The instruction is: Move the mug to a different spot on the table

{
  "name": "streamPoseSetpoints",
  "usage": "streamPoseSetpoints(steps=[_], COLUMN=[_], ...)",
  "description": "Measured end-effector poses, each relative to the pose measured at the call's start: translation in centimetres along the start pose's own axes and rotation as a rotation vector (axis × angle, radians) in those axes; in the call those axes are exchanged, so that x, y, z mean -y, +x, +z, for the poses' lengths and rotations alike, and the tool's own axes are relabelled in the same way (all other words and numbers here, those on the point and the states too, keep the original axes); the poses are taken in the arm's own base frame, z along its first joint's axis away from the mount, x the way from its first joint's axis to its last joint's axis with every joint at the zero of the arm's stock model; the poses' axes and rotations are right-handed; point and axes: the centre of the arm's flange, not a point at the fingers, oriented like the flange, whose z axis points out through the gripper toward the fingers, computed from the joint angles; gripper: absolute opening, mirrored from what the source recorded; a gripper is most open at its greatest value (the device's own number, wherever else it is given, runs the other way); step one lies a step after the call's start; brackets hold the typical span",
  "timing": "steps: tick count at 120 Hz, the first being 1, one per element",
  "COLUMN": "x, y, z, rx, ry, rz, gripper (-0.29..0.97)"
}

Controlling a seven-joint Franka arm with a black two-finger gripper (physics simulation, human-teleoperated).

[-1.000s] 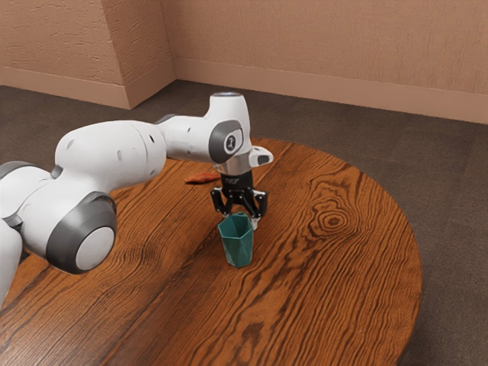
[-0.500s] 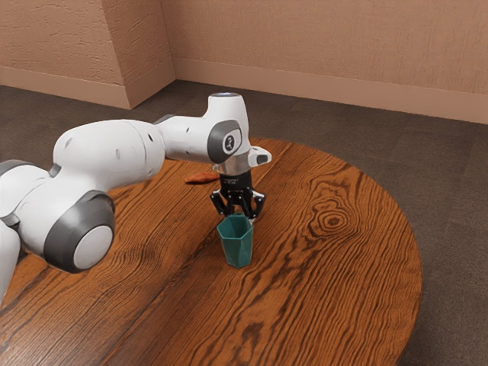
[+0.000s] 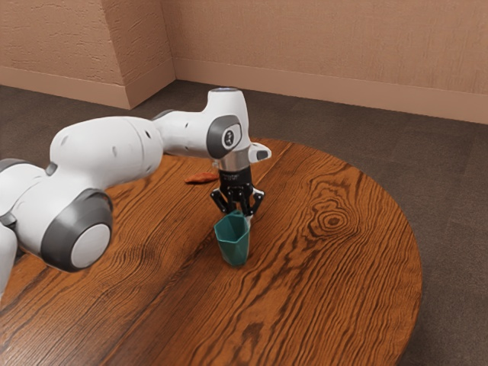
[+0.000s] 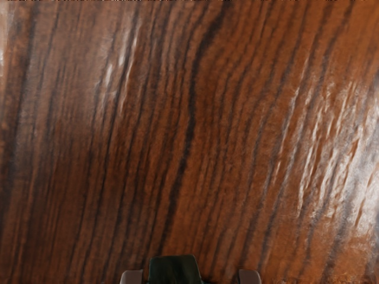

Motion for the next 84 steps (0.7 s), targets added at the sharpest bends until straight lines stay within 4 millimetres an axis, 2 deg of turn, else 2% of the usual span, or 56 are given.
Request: streamPoseSetpoints(steps=[12,38,57,69,84], x=[0.0,0.9,3.0,4.5,5.3], y=[-0.3,-1.1,-1.2,-1.2,-1.5], z=[-1.4,-3.7,-5.3,-5.5,-5.9], rx=[0.001,0.018,0.031,0.051,0.090], ry=[0.002,0.050,0.088,0.118,0.147], rz=[-0.003,-0.008,-0.028,-0.043,-0.040], gripper=[0.03,0.02,-0.01,-0.02,-0.02])
